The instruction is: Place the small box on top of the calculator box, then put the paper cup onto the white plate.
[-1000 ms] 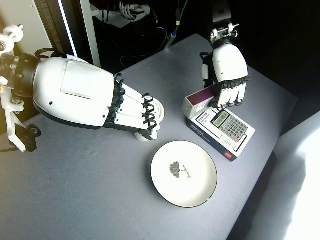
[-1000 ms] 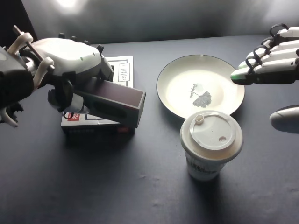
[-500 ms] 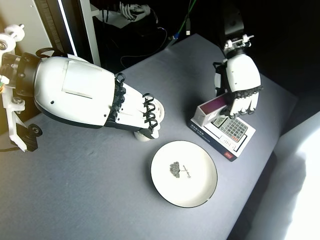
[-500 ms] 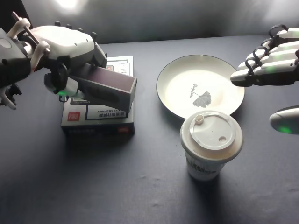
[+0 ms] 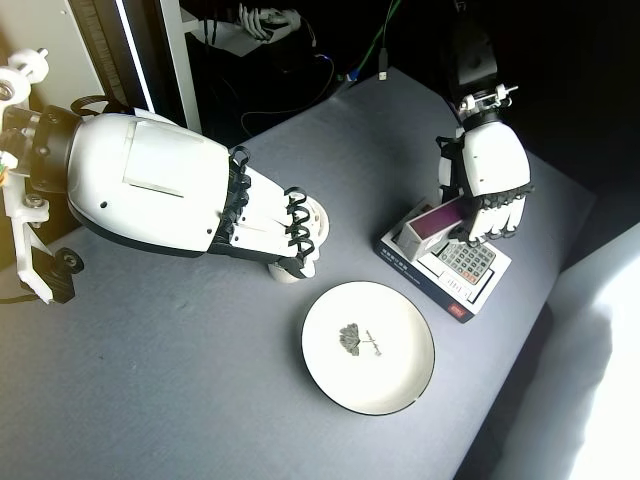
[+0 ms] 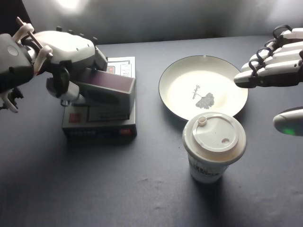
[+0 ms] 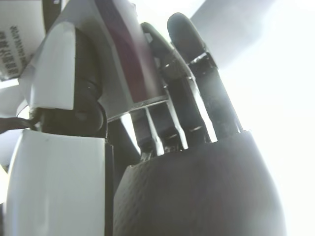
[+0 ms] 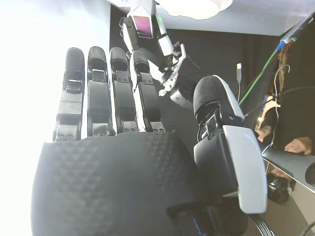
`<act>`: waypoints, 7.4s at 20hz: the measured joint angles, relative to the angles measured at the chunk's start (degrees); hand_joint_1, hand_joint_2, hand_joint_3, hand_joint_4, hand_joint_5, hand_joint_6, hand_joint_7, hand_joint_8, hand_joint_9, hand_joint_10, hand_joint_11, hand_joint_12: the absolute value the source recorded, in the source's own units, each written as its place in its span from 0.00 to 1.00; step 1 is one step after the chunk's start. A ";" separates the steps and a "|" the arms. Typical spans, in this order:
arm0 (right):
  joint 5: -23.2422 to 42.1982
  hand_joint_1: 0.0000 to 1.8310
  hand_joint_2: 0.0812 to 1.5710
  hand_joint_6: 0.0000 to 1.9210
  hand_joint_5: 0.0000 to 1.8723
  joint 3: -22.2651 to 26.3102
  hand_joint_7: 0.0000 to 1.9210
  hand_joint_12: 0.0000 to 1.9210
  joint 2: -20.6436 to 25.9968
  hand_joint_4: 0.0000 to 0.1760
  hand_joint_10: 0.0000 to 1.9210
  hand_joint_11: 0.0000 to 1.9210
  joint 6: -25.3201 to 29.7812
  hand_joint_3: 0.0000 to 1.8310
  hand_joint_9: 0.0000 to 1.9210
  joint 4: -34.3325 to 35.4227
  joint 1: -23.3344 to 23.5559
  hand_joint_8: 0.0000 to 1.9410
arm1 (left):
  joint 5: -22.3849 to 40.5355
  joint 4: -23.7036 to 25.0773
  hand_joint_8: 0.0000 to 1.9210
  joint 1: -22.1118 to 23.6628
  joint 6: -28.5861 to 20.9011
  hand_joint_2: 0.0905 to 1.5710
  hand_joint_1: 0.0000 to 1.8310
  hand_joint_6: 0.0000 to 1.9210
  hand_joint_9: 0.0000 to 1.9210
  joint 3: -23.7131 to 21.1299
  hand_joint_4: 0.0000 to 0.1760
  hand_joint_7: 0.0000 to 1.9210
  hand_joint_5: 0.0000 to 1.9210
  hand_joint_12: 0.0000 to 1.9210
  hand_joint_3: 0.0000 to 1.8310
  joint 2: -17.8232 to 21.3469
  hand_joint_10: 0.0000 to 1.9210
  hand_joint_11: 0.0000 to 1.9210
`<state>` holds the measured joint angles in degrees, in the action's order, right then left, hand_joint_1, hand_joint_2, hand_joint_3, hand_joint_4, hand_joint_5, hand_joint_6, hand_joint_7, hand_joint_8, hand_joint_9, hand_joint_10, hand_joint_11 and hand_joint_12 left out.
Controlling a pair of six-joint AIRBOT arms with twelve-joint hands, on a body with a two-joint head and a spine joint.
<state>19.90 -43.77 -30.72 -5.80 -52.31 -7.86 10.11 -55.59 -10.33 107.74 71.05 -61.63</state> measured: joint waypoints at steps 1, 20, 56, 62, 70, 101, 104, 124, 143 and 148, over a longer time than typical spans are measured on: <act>0.00 0.00 0.87 0.00 0.17 0.00 0.17 0.38 0.00 0.00 0.00 0.00 0.00 0.00 0.15 0.00 0.00 0.00 | -0.11 0.35 0.03 -0.02 -0.04 0.70 0.67 0.04 0.38 0.00 0.00 0.40 0.35 0.50 0.00 0.00 0.07 0.15; -0.20 0.36 0.55 0.00 0.00 -0.02 0.00 0.00 -2.75 0.00 0.00 0.00 9.84 0.00 0.00 -0.04 0.24 0.00 | 9.60 -1.16 0.00 1.55 0.09 0.65 0.07 0.00 0.09 -8.70 0.00 0.09 0.07 0.23 0.00 5.09 0.00 0.00; -6.27 0.73 0.56 0.00 0.00 -8.07 0.00 0.01 -21.14 0.00 0.00 0.00 29.83 0.01 0.00 -13.35 -1.31 0.00 | 19.78 83.80 0.00 -17.75 -70.86 0.71 0.08 0.00 0.10 -35.54 0.00 0.10 0.08 0.20 0.00 32.92 0.00 0.00; -4.61 0.69 0.58 0.00 0.00 -9.57 0.00 0.02 -23.15 0.00 0.00 0.01 29.83 0.01 0.00 -13.33 -2.47 0.00 | 19.52 84.19 0.00 -17.51 -71.21 0.70 0.09 0.00 0.12 -35.89 0.00 0.12 0.10 0.25 0.00 32.89 0.00 0.00; -3.85 0.76 0.64 0.00 0.00 -11.04 0.00 0.22 -23.69 0.00 0.00 0.00 29.97 0.00 0.01 -11.65 -3.67 0.00 | 19.19 83.62 0.00 -17.25 -71.21 0.71 0.08 0.00 0.13 -35.76 0.00 0.13 0.10 0.26 0.00 32.50 0.00 0.00; -4.20 0.81 0.70 0.59 0.42 -18.08 0.51 0.82 -25.77 0.00 0.54 0.40 31.21 0.00 0.49 -1.55 7.15 0.46 | 14.99 85.22 0.00 -12.52 -71.60 0.79 0.01 0.00 0.16 -35.93 0.00 0.17 0.14 0.31 0.00 32.44 0.00 0.00; -4.81 0.81 0.71 0.60 0.41 -22.29 0.50 0.83 -28.61 0.00 0.56 0.40 26.25 0.00 0.47 2.69 8.52 0.47 | 15.02 85.31 0.00 -12.00 -71.65 0.79 0.00 0.00 0.16 -35.76 0.00 0.17 0.14 0.30 0.00 32.44 0.00 0.00; 8.46 0.81 0.70 0.60 0.42 -32.81 0.52 0.82 -35.32 0.00 0.55 0.41 -14.86 0.00 0.46 47.84 -3.61 0.45 | 12.72 87.80 0.00 -10.43 -72.70 0.80 0.05 0.00 0.18 -34.62 0.00 0.19 0.16 0.34 0.00 31.47 0.00 0.00; 10.69 0.71 0.61 0.00 0.37 -35.67 0.38 0.49 -38.42 0.00 0.00 0.18 -19.15 0.00 0.38 51.08 -6.73 0.00 | 11.37 88.78 0.00 -9.01 -72.72 0.79 0.07 0.00 0.17 -34.75 0.00 0.19 0.17 0.32 0.00 31.06 0.00 0.00; 10.40 0.67 0.63 0.00 0.22 -35.67 0.26 0.61 -38.60 0.00 0.00 0.02 -19.52 0.00 0.26 50.84 -6.93 0.00 | 11.41 88.48 0.00 -8.31 -72.72 0.79 0.10 0.00 0.21 -34.75 0.00 0.22 0.19 0.39 0.00 31.01 0.01 0.00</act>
<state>30.30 -79.44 -69.32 -25.32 -1.48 -14.79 21.52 32.88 -18.63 35.03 36.29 -30.61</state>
